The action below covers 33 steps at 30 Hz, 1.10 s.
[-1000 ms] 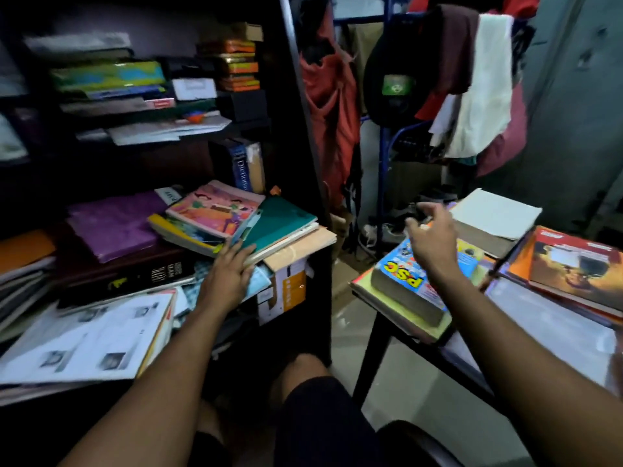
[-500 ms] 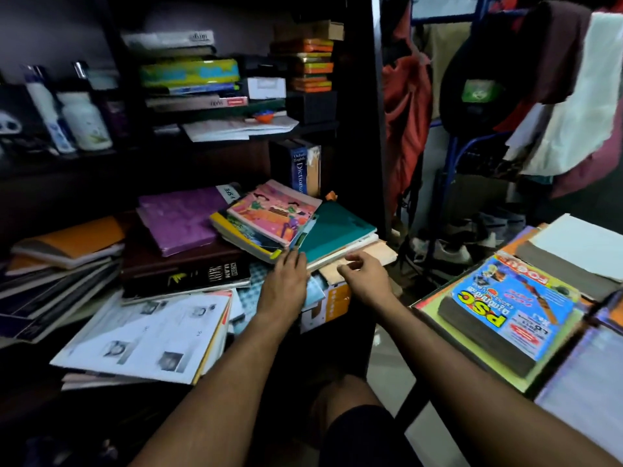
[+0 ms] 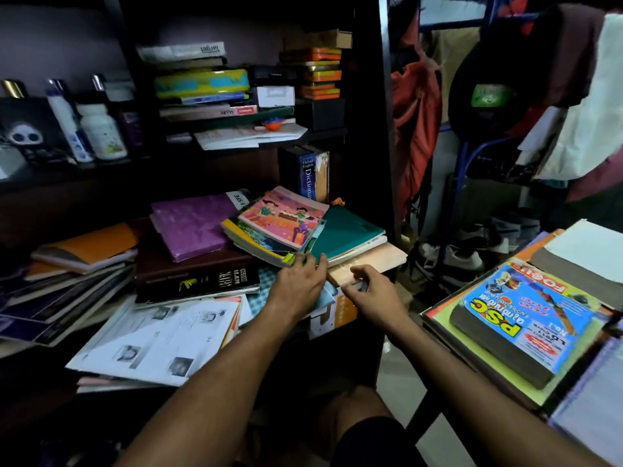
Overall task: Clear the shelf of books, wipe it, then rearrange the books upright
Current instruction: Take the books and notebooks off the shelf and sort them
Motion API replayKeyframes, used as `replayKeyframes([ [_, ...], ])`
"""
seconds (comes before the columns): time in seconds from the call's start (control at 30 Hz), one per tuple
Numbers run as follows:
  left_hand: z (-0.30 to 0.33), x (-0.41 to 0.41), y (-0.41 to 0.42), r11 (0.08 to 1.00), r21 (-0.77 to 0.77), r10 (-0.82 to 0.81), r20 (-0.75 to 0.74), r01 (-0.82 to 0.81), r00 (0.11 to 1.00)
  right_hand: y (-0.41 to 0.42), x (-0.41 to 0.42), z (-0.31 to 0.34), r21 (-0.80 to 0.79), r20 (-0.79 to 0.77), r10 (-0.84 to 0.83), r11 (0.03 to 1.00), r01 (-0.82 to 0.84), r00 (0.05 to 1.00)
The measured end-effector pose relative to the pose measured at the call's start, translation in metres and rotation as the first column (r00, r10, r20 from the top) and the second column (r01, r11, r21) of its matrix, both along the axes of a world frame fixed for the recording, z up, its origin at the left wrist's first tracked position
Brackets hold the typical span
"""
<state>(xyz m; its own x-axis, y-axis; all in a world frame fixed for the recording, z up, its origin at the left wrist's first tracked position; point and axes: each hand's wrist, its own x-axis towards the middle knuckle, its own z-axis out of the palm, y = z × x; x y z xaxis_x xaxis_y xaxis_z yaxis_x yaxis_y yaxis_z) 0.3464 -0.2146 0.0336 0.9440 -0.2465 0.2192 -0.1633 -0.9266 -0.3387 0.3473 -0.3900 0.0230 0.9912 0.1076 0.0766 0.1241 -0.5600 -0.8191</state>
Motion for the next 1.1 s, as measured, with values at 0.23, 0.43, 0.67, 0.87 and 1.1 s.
replayKeyframes([
  [0.23, 0.013, -0.003, 0.005, 0.983, -0.106, -0.102, 0.373, 0.151, 0.922, 0.012, 0.009, 0.012, 0.111, -0.077, 0.154, 0.983, -0.145, 0.985],
  [0.43, 0.033, -0.02, -0.033, 0.935, -0.168, -0.177, 0.545, 0.313, 0.82, 0.018, 0.022, 0.058, 0.799, -0.356, 0.227, 0.577, 0.169, 0.907],
  [0.67, 0.003, -0.054, -0.054, 0.678, -0.628, -0.134, 0.407, 0.383, 0.904, -0.009, 0.008, 0.058, 0.79, -0.366, -0.07, 0.503, 0.35, 0.928],
  [0.87, -0.005, -0.052, -0.086, 0.256, -0.955, 0.128, 0.184, 0.147, 0.974, -0.086, -0.037, 0.069, 0.859, -0.257, -0.105, 0.431, 0.277, 0.961],
  [1.1, 0.016, -0.057, -0.169, 0.042, -0.995, -0.149, -0.101, -0.095, 0.984, -0.176, -0.081, 0.066, 0.826, -0.237, -0.3, 0.439, 0.354, 0.924],
])
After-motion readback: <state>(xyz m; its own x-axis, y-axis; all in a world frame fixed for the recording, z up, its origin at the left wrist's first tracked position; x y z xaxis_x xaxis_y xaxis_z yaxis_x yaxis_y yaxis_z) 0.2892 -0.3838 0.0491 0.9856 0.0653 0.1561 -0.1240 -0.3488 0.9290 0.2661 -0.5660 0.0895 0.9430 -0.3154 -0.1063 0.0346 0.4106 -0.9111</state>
